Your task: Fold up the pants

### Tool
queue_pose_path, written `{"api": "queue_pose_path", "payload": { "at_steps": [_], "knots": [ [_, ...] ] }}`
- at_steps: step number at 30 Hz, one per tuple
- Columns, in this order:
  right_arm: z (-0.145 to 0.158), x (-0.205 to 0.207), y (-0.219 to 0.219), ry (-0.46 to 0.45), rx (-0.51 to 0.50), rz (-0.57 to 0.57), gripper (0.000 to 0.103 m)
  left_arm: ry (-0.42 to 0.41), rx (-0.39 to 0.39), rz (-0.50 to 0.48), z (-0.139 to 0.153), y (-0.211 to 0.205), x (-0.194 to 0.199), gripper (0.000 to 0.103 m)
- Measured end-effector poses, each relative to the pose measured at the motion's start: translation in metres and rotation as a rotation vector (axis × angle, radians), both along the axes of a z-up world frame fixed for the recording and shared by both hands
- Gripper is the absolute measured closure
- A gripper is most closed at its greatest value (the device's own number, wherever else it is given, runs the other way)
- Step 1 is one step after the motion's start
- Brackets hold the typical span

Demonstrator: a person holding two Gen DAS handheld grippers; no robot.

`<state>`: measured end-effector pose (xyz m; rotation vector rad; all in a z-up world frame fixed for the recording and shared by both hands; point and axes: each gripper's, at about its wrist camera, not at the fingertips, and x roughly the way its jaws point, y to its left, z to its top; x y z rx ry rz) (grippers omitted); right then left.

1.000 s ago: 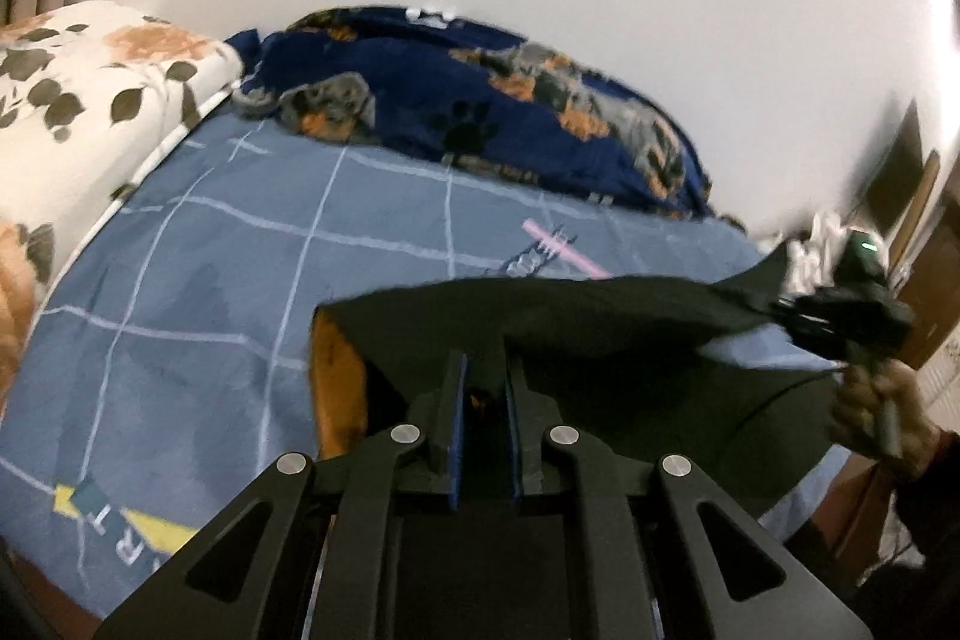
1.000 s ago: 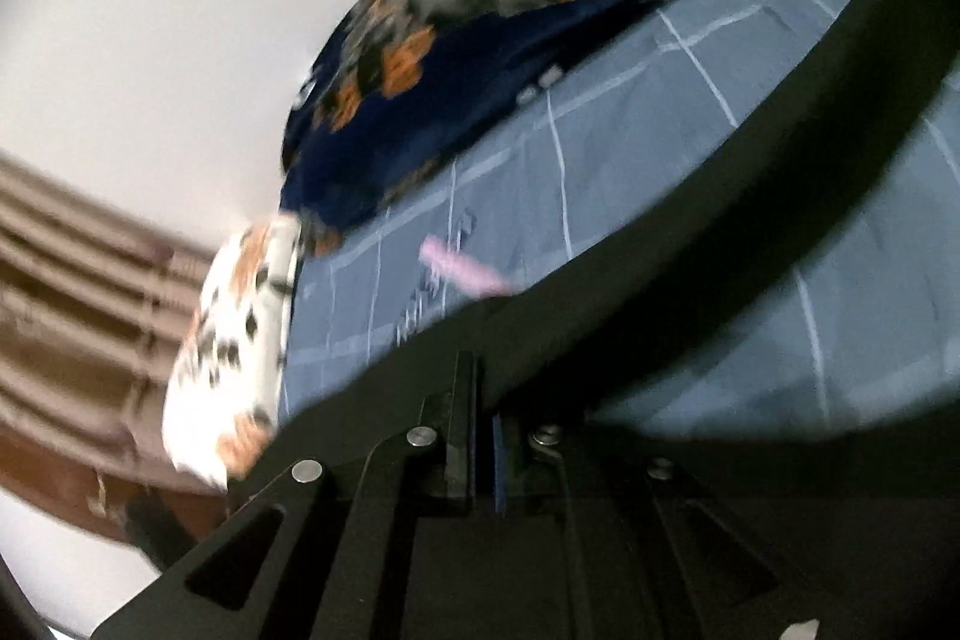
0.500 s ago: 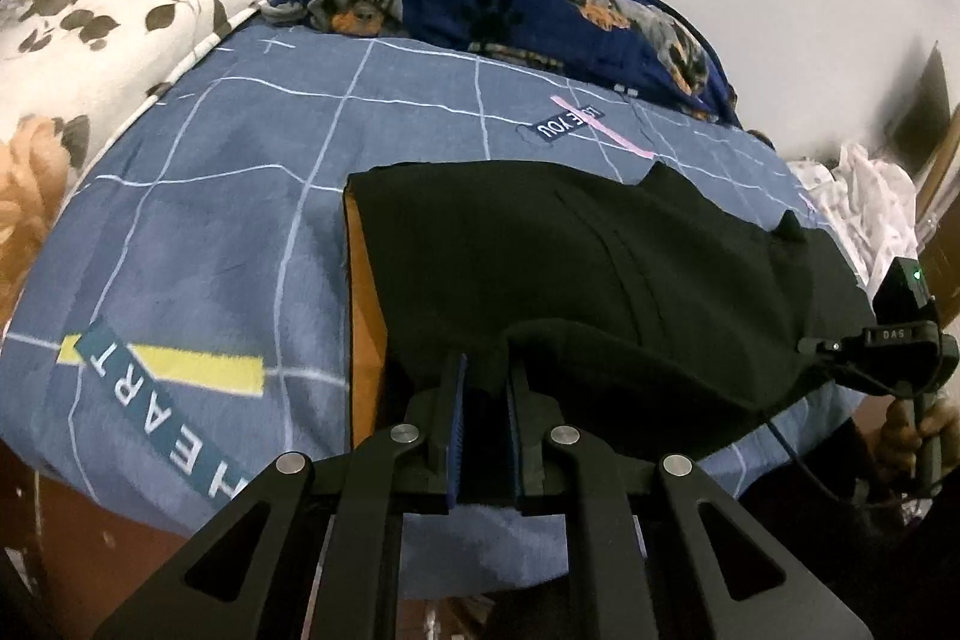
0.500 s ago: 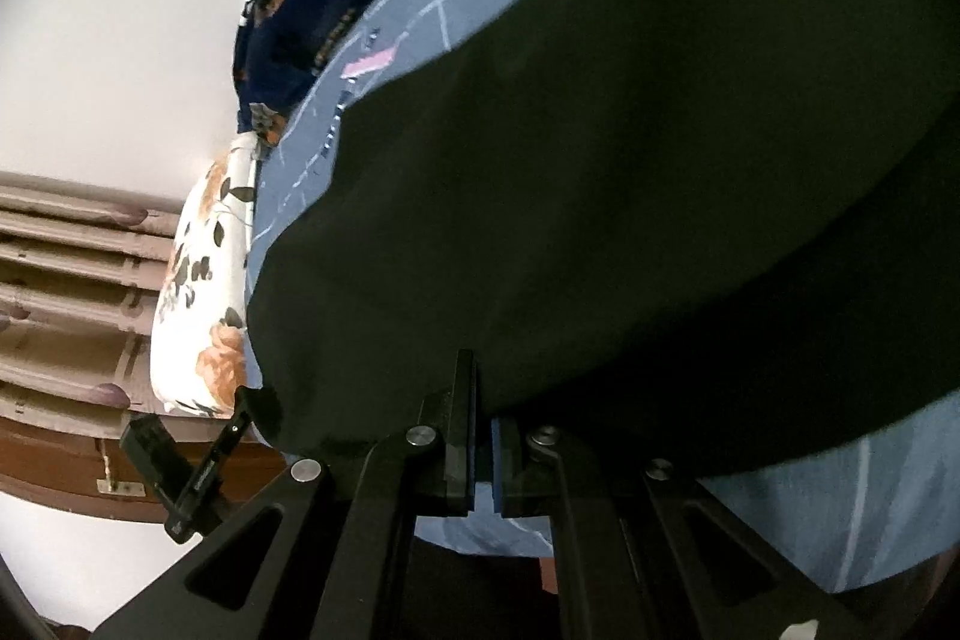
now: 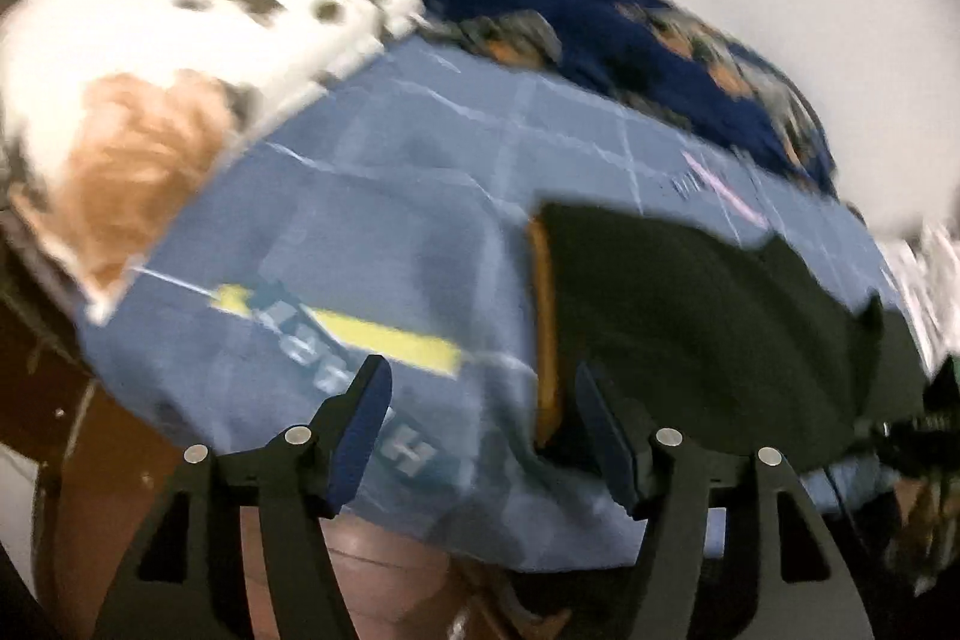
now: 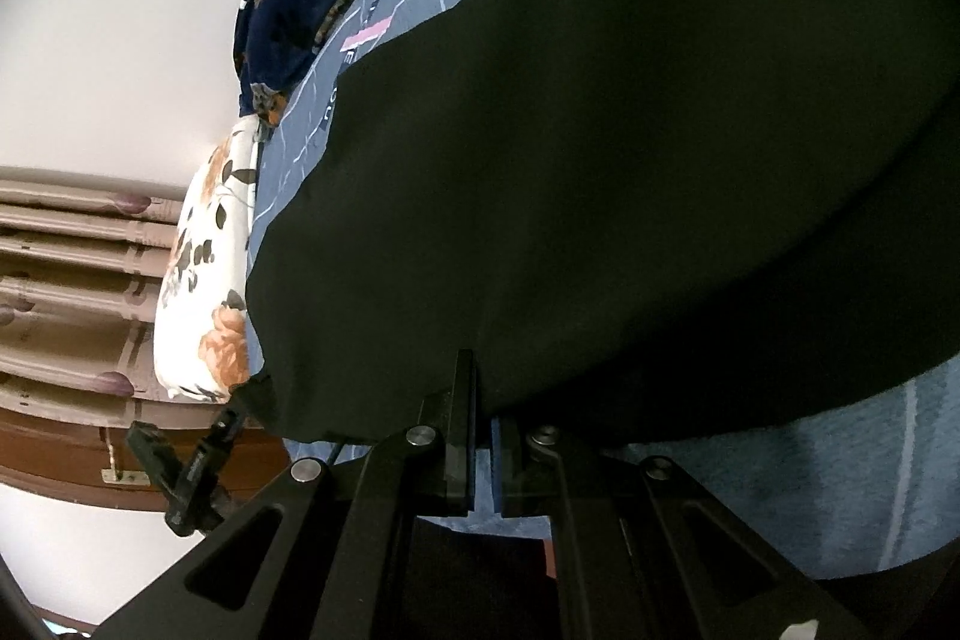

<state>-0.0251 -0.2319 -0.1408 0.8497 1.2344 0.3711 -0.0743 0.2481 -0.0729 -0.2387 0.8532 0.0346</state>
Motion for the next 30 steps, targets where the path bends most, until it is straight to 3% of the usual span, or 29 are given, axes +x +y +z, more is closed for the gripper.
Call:
{"api": "queue_pose_path", "payload": {
  "at_steps": [3, 5, 7, 9, 12, 15, 19, 22, 25, 30],
  "knots": [
    [0.001, 0.000, 0.001, -0.005, -0.002, 0.004, 0.098, -0.078, 0.024, -0.003, 0.029, -0.005, 0.000, 0.039],
    [-0.001, -0.001, 0.000, -0.005, 0.007, -0.001, 0.098, -0.108, -0.006, -0.078, 0.044, -0.027, 0.006, 0.039],
    [-0.003, -0.001, -0.001, -0.003, 0.019, -0.008, 0.098, -0.075, -0.034, -0.187, 0.046, -0.061, 0.021, 0.039],
    [-0.004, -0.002, -0.002, -0.002, 0.029, -0.014, 0.098, 0.006, -0.040, -0.304, 0.030, -0.101, 0.035, 0.039],
    [-0.003, -0.002, -0.001, -0.016, 0.028, -0.007, 0.098, 0.119, 0.017, -0.421, -0.008, -0.144, 0.046, 0.041],
    [-0.003, -0.004, -0.003, -0.038, 0.046, 0.000, 0.097, 0.215, -0.003, -0.428, -0.036, -0.148, 0.050, 0.042],
    [-0.003, -0.001, -0.015, -0.049, 0.087, -0.012, 0.091, 0.194, 0.025, -0.439, -0.036, -0.153, 0.043, 0.042],
    [0.002, 0.002, -0.050, -0.091, 0.109, -0.094, 0.087, 0.184, 0.038, -0.439, -0.036, -0.151, 0.038, 0.042],
    [0.003, 0.010, -0.115, -0.142, 0.097, -0.242, 0.087, 0.189, 0.029, -0.437, -0.038, -0.152, 0.041, 0.042],
    [-0.015, 0.022, -0.261, -0.172, 0.173, -0.590, 0.088, 0.187, 0.036, -0.439, -0.040, -0.153, 0.045, 0.042]
  ]
}}
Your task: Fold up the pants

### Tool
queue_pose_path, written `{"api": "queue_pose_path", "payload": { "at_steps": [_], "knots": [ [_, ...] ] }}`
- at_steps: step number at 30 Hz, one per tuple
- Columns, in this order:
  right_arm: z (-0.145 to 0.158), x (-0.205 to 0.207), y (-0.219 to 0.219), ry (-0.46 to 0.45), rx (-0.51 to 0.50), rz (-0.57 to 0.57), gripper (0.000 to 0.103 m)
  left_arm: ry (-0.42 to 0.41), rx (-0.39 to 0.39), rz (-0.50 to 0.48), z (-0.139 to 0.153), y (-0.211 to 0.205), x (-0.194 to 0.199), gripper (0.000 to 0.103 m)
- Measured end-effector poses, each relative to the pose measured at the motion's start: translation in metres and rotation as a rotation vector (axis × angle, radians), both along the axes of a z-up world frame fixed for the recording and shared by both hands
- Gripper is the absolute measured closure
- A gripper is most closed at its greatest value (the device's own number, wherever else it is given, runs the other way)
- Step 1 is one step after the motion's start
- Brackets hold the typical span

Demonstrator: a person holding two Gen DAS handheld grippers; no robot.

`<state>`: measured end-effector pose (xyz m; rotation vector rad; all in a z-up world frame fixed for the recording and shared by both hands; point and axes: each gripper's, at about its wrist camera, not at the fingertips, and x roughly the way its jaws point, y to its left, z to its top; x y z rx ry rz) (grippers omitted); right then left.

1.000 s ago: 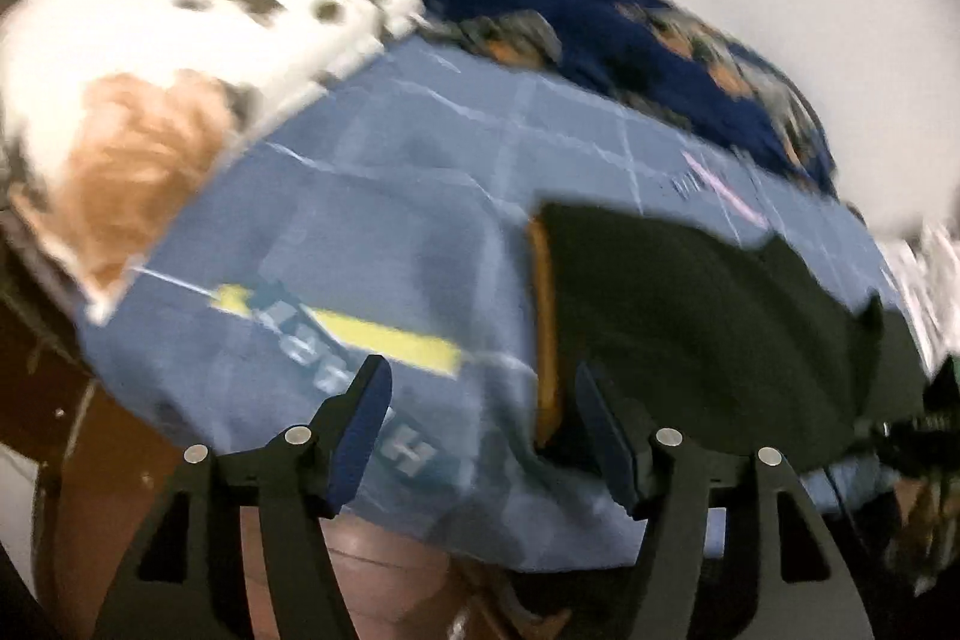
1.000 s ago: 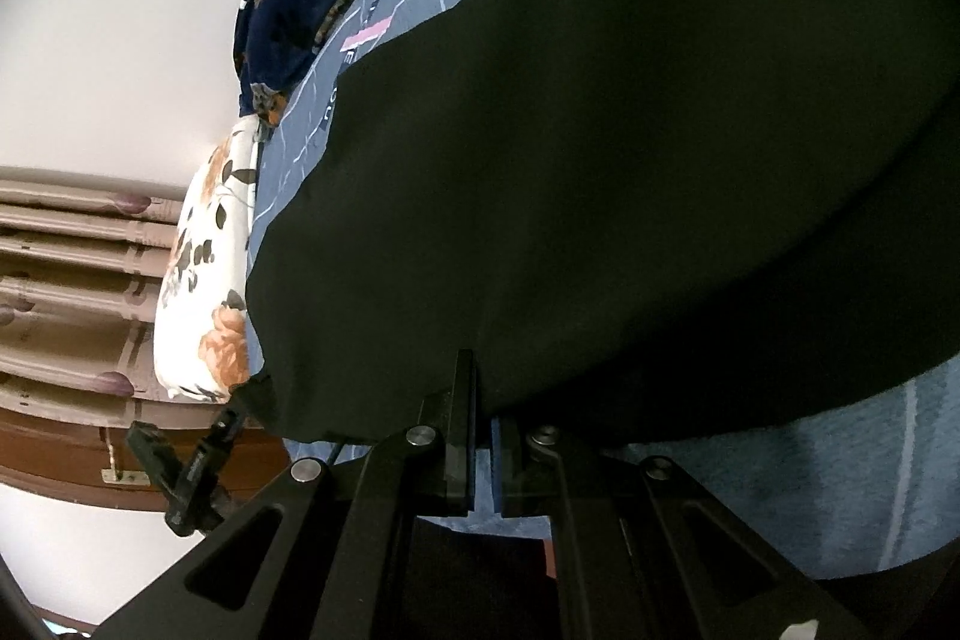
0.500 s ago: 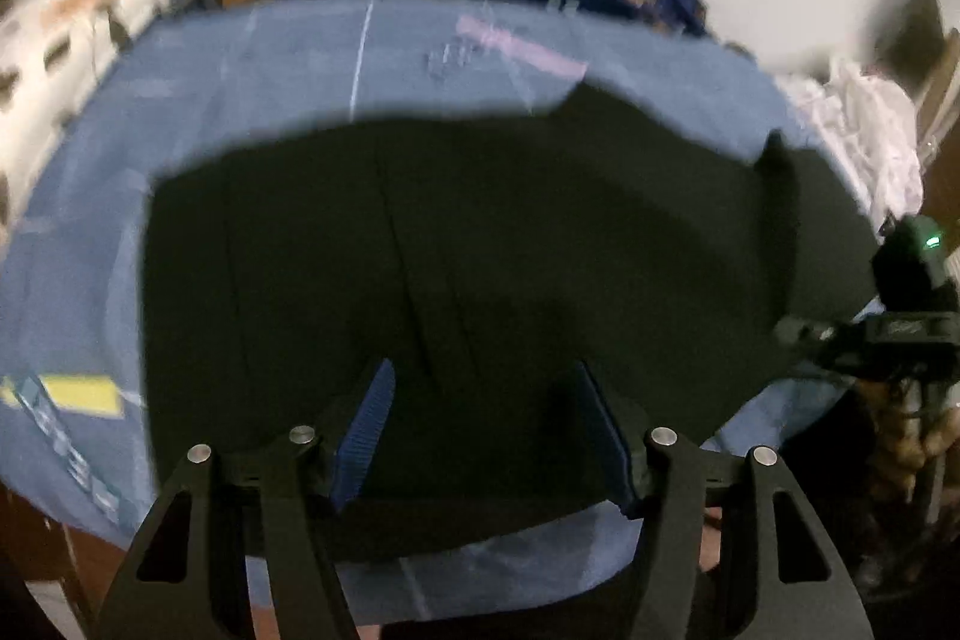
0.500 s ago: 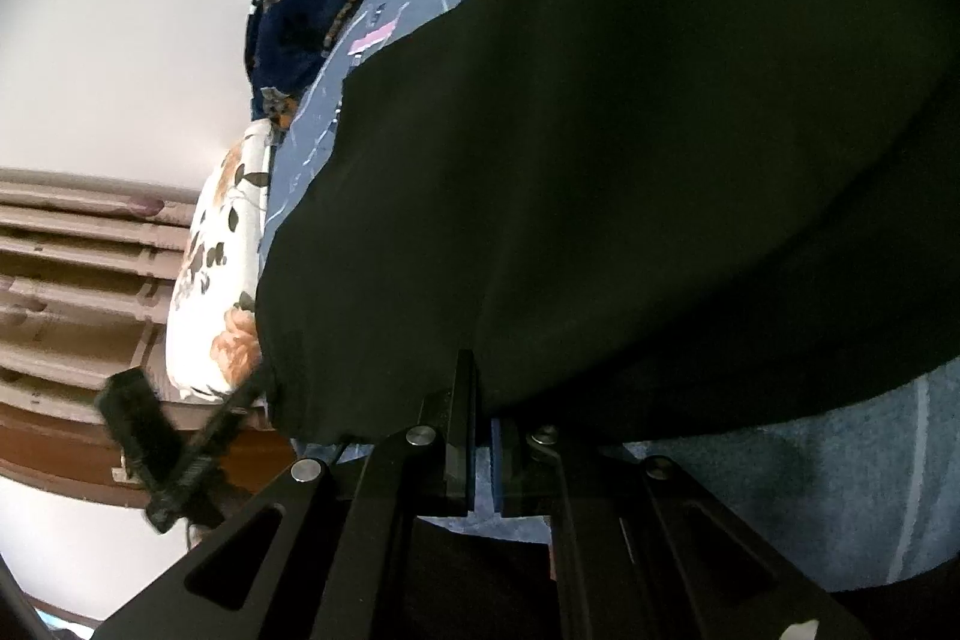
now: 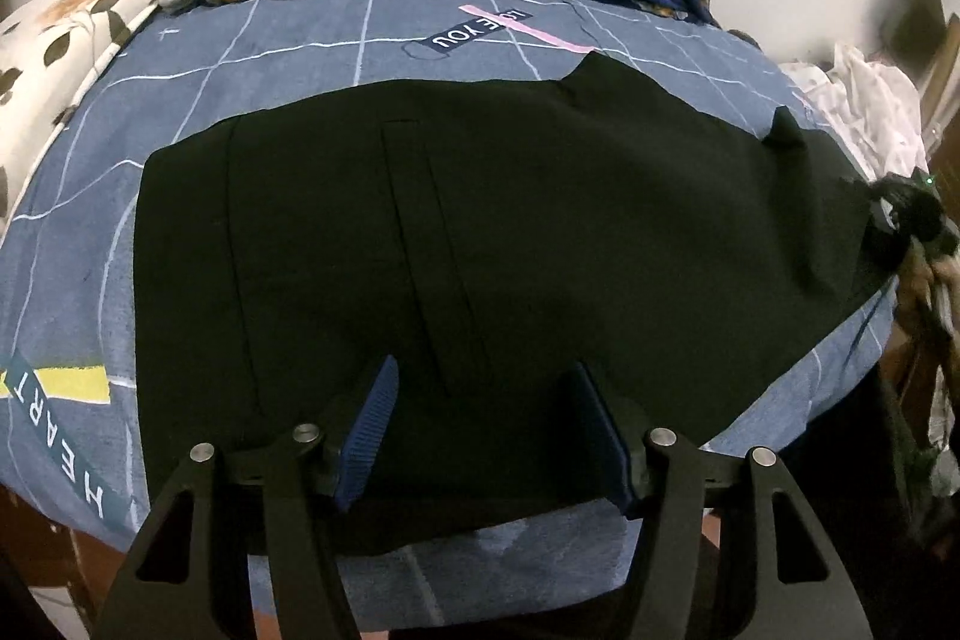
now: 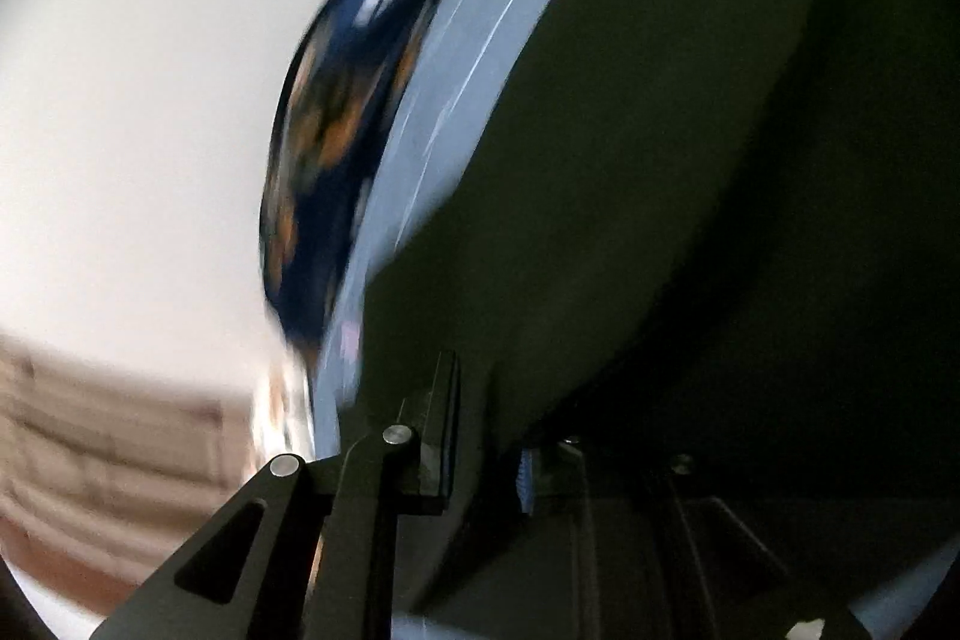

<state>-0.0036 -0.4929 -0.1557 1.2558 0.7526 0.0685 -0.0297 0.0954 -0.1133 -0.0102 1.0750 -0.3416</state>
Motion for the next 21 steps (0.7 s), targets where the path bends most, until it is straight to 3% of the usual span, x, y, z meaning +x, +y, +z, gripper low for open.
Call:
{"api": "queue_pose_path", "payload": {
  "at_steps": [3, 7, 13, 21],
  "knots": [
    [-0.009, -0.001, -0.066, -0.026, 0.077, -0.157, 0.093, 0.000, 0.003, -0.001, 0.000, 0.000, 0.000, 0.042],
    [-0.009, 0.002, -0.106, 0.005, 0.079, -0.194, 0.099, -0.005, 0.003, -0.004, -0.001, -0.002, 0.000, 0.042],
    [0.024, -0.011, -0.111, 0.026, -0.080, -0.160, 0.099, -0.011, 0.004, -0.010, -0.002, -0.003, 0.000, 0.041],
    [0.022, -0.098, -0.118, 0.068, -0.084, -0.210, 0.099, -0.007, -0.031, -0.012, -0.002, 0.002, 0.000, 0.041]
  ]
}}
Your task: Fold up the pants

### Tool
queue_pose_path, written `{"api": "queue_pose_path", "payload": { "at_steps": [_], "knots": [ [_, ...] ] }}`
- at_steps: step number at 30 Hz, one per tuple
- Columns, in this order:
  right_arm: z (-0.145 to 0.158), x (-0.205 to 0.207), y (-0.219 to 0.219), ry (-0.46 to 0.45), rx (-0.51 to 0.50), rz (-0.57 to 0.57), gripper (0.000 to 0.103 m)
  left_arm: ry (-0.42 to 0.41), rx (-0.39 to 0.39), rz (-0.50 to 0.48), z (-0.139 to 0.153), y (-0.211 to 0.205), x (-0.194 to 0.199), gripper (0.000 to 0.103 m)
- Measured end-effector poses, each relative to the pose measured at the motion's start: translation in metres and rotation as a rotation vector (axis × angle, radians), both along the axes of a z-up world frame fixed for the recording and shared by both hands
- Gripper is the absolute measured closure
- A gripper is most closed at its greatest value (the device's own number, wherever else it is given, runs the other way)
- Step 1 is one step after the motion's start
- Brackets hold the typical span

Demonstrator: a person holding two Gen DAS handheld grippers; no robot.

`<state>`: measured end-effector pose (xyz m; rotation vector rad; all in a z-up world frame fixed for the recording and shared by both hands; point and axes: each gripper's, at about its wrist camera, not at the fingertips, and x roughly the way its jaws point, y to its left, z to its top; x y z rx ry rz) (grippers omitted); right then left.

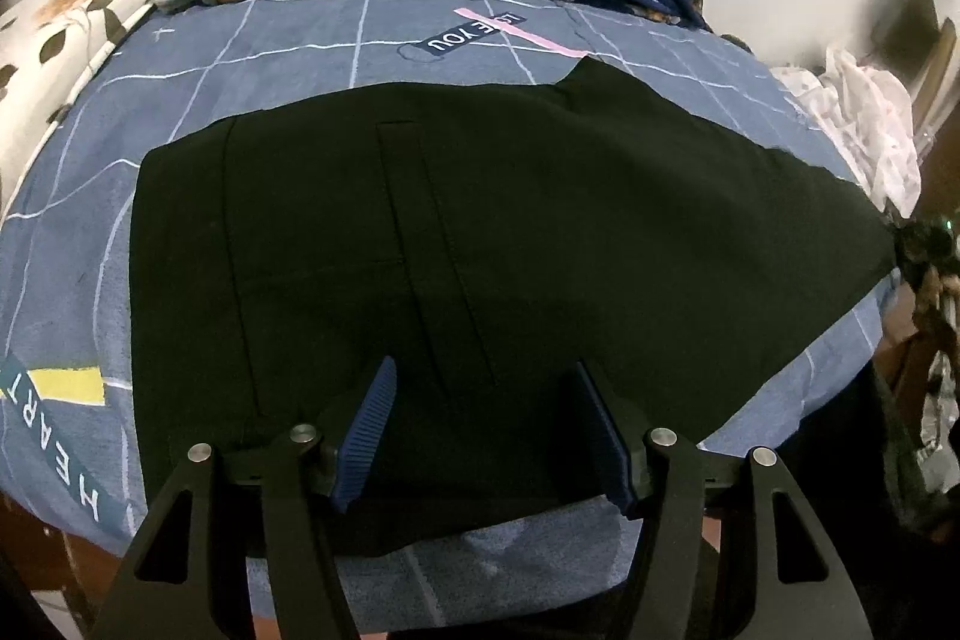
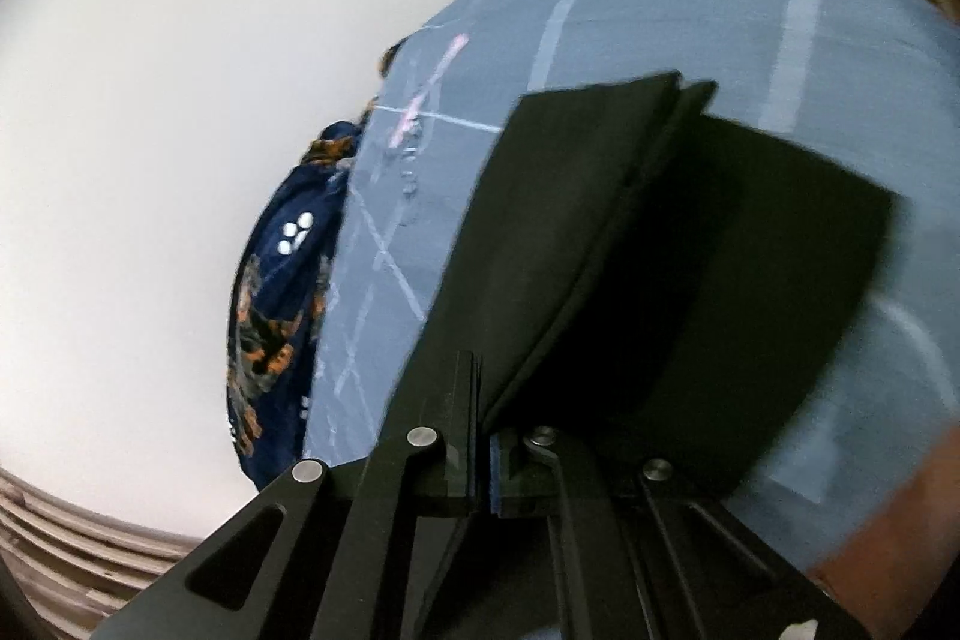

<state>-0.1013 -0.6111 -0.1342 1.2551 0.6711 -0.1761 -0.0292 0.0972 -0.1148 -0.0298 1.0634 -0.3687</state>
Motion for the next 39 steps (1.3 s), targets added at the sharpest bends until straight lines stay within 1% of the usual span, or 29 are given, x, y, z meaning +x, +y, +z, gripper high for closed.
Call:
{"api": "queue_pose_path", "payload": {
  "at_steps": [3, 5, 9, 11, 12, 14, 15, 16, 18, 19, 20, 23, 25, 27, 30, 35, 39],
  "knots": [
    [-0.009, -0.020, -0.003, 0.027, -0.004, -0.007, 0.100, -0.002, -0.003, -0.008, 0.000, 0.002, 0.000, 0.041],
    [-0.017, -0.028, -0.004, 0.033, 0.020, -0.016, 0.101, -0.005, -0.005, -0.016, 0.000, 0.003, 0.000, 0.041],
    [-0.020, -0.035, -0.005, 0.017, 0.036, -0.022, 0.101, -0.008, -0.017, -0.026, 0.000, 0.005, -0.001, 0.041],
    [-0.026, -0.038, -0.012, -0.007, 0.086, -0.046, 0.101, -0.008, -0.017, -0.025, 0.000, 0.005, -0.001, 0.041],
    [-0.026, -0.040, -0.015, -0.015, 0.090, -0.057, 0.101, -0.009, -0.013, -0.028, 0.000, 0.005, -0.001, 0.041],
    [-0.021, -0.042, -0.018, -0.009, 0.052, -0.056, 0.100, -0.012, -0.007, -0.030, 0.000, 0.004, -0.001, 0.041],
    [-0.020, -0.045, -0.021, -0.013, 0.051, -0.064, 0.098, -0.012, -0.008, -0.030, 0.000, 0.004, -0.001, 0.041],
    [-0.020, -0.047, -0.024, -0.025, 0.066, -0.082, 0.095, -0.012, -0.009, -0.029, 0.000, 0.004, 0.000, 0.041],
    [-0.025, -0.058, -0.036, -0.054, 0.122, -0.141, 0.095, -0.013, -0.008, -0.033, 0.000, 0.004, -0.001, 0.041],
    [-0.028, -0.058, -0.038, -0.066, 0.148, -0.143, 0.095, -0.013, -0.006, -0.033, 0.000, 0.004, -0.001, 0.041],
    [-0.029, -0.059, -0.039, -0.066, 0.144, -0.146, 0.094, -0.014, -0.005, -0.033, 0.000, 0.004, -0.001, 0.041],
    [-0.022, -0.054, -0.036, -0.050, 0.078, -0.132, 0.095, -0.017, 0.002, -0.039, 0.000, 0.002, -0.001, 0.038],
    [-0.020, -0.049, -0.036, -0.041, 0.060, -0.130, 0.095, -0.020, 0.006, -0.041, 0.000, -0.001, -0.001, 0.035],
    [-0.017, -0.043, -0.035, -0.030, 0.021, -0.120, 0.096, -0.022, 0.010, -0.044, -0.001, -0.002, -0.001, 0.034],
    [-0.018, -0.038, -0.036, -0.028, -0.009, -0.109, 0.098, -0.026, 0.011, -0.047, -0.001, -0.002, -0.002, 0.033],
    [-0.025, -0.044, -0.040, -0.060, 0.041, -0.123, 0.098, -0.028, 0.009, -0.048, -0.002, -0.003, -0.002, 0.033],
    [-0.026, -0.046, -0.041, -0.078, 0.065, -0.129, 0.096, -0.034, 0.015, -0.055, -0.002, -0.005, -0.003, 0.029]
  ]
}}
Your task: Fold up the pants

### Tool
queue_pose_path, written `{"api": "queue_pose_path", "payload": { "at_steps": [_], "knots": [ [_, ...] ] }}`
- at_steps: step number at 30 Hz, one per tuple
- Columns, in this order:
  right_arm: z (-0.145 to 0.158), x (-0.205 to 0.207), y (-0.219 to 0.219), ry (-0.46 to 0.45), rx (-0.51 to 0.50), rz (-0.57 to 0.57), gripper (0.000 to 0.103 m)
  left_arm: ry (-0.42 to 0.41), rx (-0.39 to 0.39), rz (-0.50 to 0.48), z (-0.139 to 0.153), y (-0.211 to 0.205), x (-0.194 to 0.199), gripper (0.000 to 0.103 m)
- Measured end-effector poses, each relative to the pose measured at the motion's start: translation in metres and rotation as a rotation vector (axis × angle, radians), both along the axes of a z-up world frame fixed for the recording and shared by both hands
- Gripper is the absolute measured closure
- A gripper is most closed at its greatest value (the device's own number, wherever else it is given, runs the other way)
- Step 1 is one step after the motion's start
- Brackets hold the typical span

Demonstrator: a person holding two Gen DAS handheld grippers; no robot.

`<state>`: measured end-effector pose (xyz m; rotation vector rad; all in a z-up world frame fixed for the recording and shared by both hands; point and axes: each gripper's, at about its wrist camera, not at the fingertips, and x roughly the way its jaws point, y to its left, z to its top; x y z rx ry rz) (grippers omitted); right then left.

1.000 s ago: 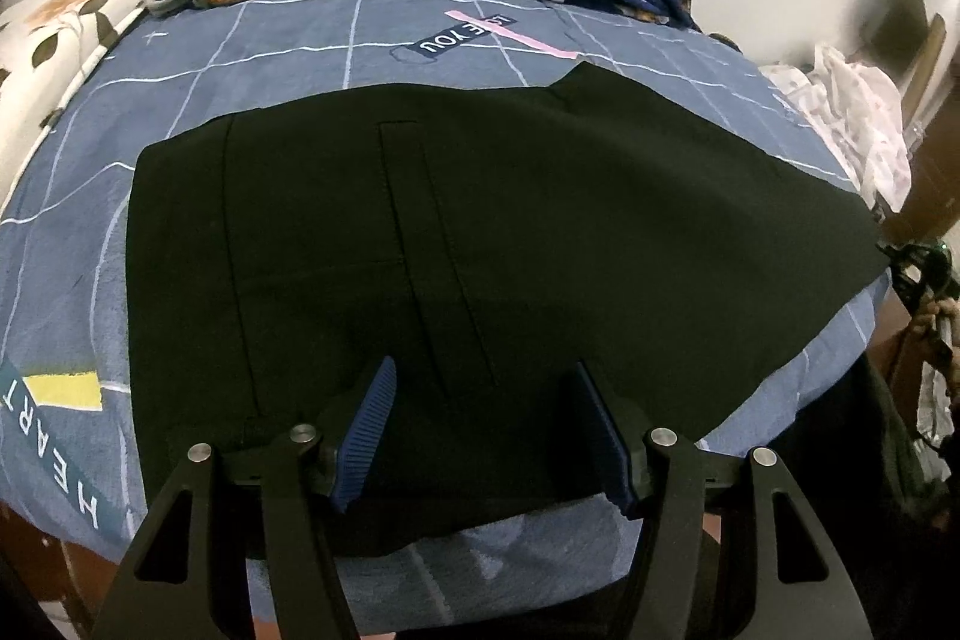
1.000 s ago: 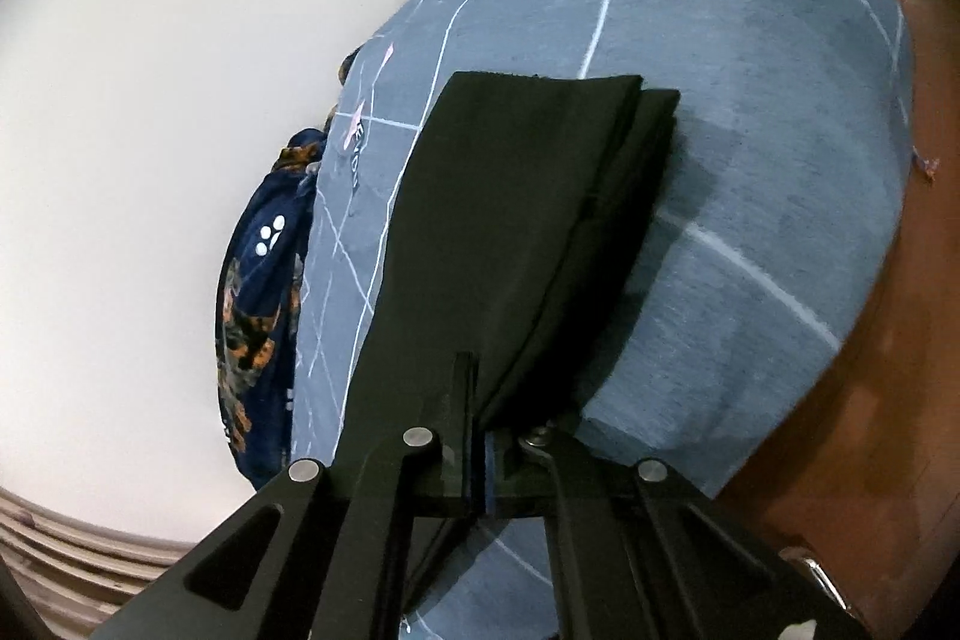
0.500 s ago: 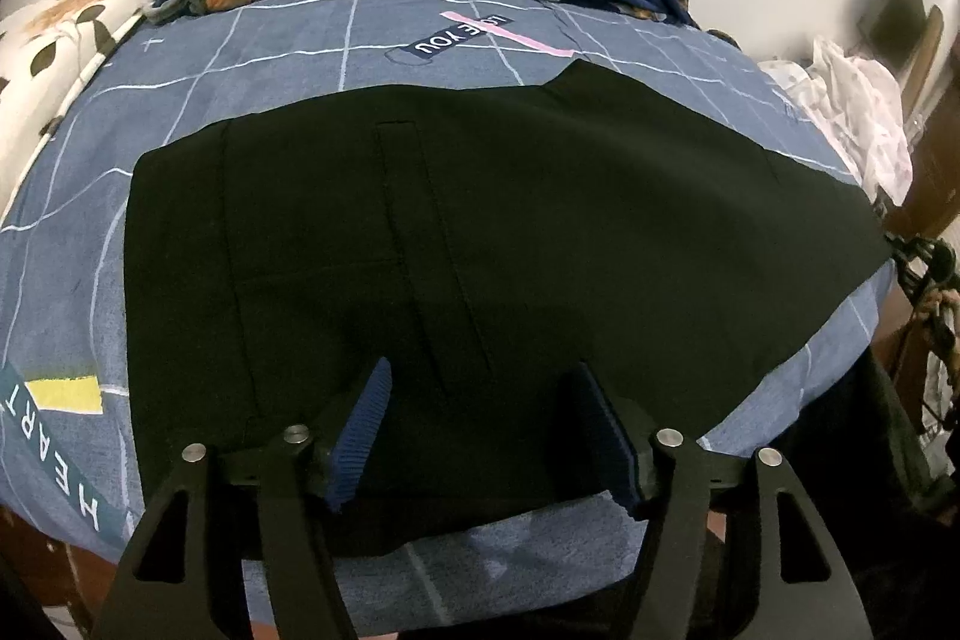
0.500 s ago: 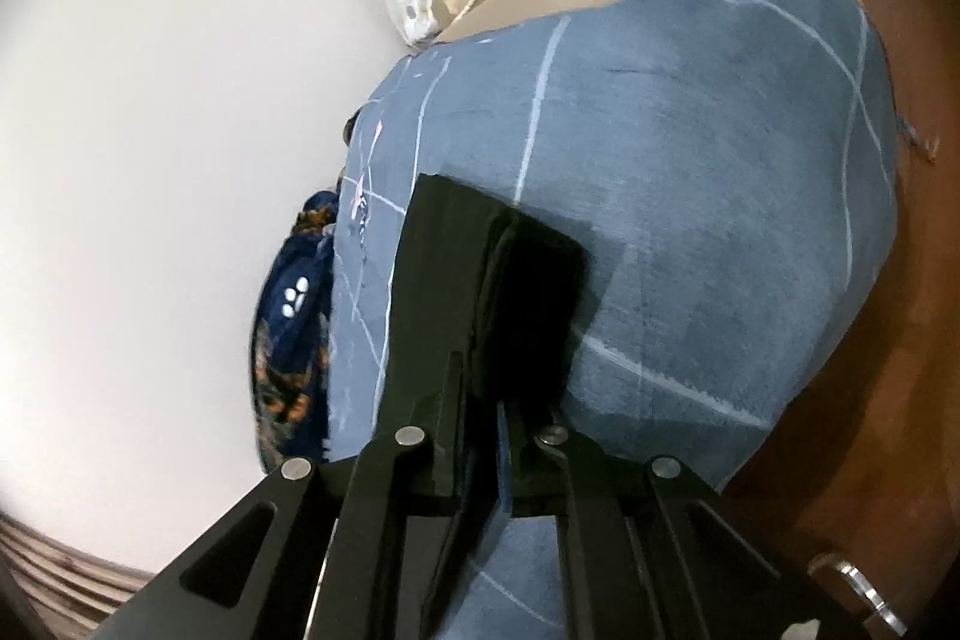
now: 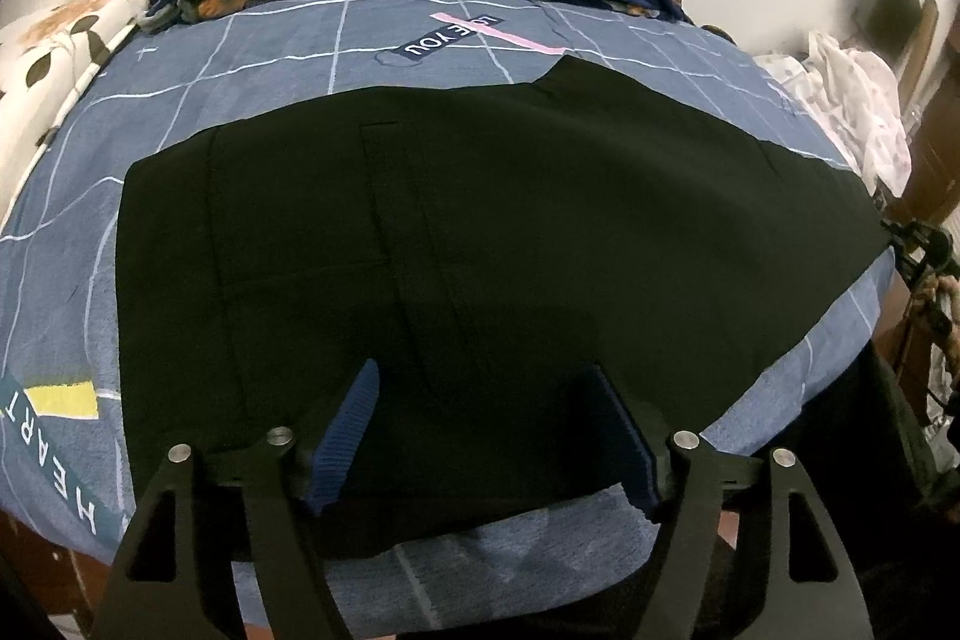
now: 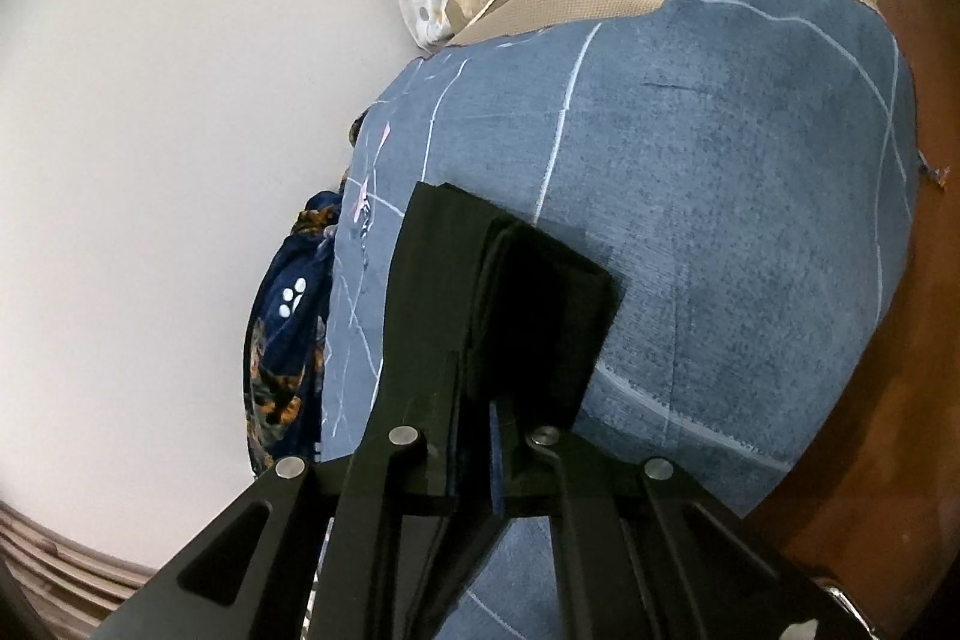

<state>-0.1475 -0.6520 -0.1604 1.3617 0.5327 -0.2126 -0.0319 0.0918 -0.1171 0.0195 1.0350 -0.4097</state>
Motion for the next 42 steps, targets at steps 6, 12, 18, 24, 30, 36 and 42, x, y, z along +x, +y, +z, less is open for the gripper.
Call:
{"api": "queue_pose_path", "payload": {
  "at_steps": [6, 12, 18, 24, 30, 36, 42],
  "knots": [
    [-0.002, -0.020, -0.010, -0.041, 0.070, -0.061, 0.089, -0.006, 0.009, -0.016, -0.001, -0.005, -0.001, 0.021],
    [0.026, -0.041, 0.014, -0.094, 0.077, -0.021, 0.084, -0.007, 0.004, -0.018, -0.001, -0.007, 0.000, 0.019],
    [0.062, 0.023, 0.137, -0.084, -0.026, 0.483, 0.084, -0.008, -0.007, -0.016, -0.002, -0.006, -0.001, 0.017],
    [0.080, 0.105, 0.246, -0.036, -0.259, 0.817, 0.084, -0.006, -0.001, -0.018, -0.001, -0.007, -0.001, 0.015],
    [0.046, 0.173, 0.304, 0.020, -0.320, 0.992, 0.084, -0.005, -0.003, -0.019, -0.001, -0.008, -0.001, 0.015],
    [0.031, 0.196, 0.301, 0.064, -0.361, 0.991, 0.093, -0.005, -0.010, -0.021, -0.002, -0.008, -0.001, 0.015],
    [0.028, 0.209, 0.255, 0.139, -0.319, 0.802, 0.103, -0.007, -0.015, -0.029, -0.003, -0.008, -0.001, 0.011]
  ]
}}
